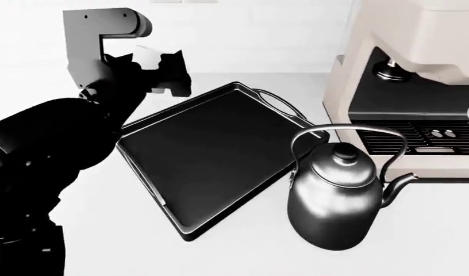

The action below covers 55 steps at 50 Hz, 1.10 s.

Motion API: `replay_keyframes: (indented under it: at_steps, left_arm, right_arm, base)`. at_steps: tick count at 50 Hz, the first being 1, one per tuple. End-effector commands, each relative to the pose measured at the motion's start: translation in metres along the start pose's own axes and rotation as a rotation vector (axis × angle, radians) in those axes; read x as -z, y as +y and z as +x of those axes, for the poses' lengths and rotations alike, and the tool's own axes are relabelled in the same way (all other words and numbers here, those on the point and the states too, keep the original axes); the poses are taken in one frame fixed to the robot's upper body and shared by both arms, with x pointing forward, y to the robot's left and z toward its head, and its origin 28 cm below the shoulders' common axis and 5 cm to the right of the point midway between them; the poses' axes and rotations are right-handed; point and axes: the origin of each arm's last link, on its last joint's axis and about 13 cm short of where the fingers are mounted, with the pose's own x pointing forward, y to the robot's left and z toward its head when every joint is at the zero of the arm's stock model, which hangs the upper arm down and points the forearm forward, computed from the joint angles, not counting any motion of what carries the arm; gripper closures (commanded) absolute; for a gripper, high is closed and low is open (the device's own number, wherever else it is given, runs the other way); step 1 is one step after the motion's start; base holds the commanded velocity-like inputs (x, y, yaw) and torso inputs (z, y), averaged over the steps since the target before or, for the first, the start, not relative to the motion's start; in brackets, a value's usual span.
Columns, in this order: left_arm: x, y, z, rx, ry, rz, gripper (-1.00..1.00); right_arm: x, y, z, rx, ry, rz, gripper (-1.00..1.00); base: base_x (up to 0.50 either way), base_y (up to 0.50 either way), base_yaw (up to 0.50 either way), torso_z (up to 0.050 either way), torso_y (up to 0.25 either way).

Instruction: Pick the kettle from the counter and place it on the tray. Then pick the mug from the cabinet and place it on the tray. Then close the cabinet doors.

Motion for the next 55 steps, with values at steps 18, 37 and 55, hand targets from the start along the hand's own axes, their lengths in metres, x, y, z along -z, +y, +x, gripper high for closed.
replay_keyframes:
  at_steps: [18,37,55]
  left_arm:
    - [0.020,-0.049,0.030,0.161,0.010,-0.061,1.00]
    - [0.043,-0.088,0.061,0.263,0.080,-0.133,1.00]
    - [0.072,-0.089,0.073,0.194,0.156,-0.228,1.00]
  right_arm:
    - [0.002,-0.004,-0.006,0.040,-0.050,0.019,-1.00]
    - [0.009,-0.001,-0.009,0.028,-0.035,0.009,-1.00]
    - [0.014,-0.002,-0.012,0.022,-0.021,0.014,-1.00]
  base:
    - [0.27,0.00,0.00,0.001,0.001]
    - [0.00,0.00,0.00,0.000,0.001]
    - [0.00,0.00,0.00,0.000,0.001]
